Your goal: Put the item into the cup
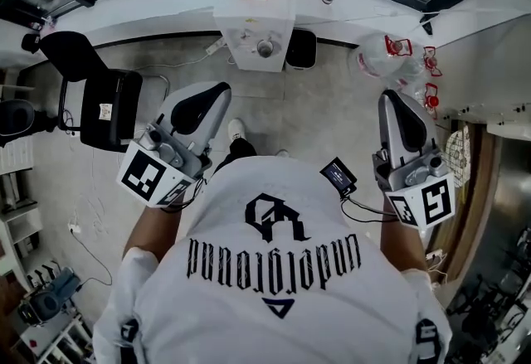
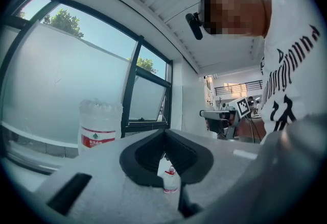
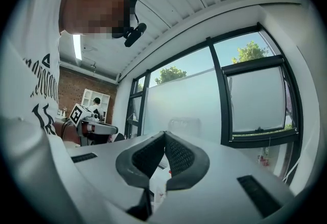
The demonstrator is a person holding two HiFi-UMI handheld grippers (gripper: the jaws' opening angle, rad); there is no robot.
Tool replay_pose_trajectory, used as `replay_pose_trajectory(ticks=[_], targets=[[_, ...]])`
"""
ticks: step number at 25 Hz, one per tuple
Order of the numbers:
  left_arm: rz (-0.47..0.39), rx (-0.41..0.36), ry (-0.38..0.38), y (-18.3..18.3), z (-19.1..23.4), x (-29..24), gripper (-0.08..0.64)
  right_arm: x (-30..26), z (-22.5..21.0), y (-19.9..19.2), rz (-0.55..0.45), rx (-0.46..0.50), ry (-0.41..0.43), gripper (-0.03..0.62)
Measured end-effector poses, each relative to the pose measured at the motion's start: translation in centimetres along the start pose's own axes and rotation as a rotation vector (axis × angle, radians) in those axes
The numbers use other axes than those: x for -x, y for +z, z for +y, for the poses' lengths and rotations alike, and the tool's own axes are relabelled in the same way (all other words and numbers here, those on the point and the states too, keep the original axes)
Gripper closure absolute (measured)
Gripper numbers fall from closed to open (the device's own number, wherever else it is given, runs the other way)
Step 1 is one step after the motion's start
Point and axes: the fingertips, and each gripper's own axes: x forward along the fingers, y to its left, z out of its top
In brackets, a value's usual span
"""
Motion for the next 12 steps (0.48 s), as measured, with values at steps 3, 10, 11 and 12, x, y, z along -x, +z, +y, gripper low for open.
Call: replay_pose_trajectory(ticks=[3, 10, 11, 12], targets=[[-0.001, 0.010, 0.033, -0.3, -2.1, 0.9, 0.545, 1.8, 0.6, -0.8, 0.013, -0.017, 0.026, 0.577], [0.004, 0.016, 0.066, -0.5, -4.8, 3.6, 0.545, 3.7, 3.1, -1.9, 0.027, -0.041, 0.064, 0.577], [0.003, 0.014, 0.063, -0.5, -5.0, 4.0, 0.545, 3.9, 3.6, -2.0, 0.027, -0.040, 0.066, 0.577], [0.001, 0.009, 0.058, -0.4, -5.2, 4.4, 0.545, 4.0, 4.2, -2.1, 0.027, -0.039, 0.065, 0.577]])
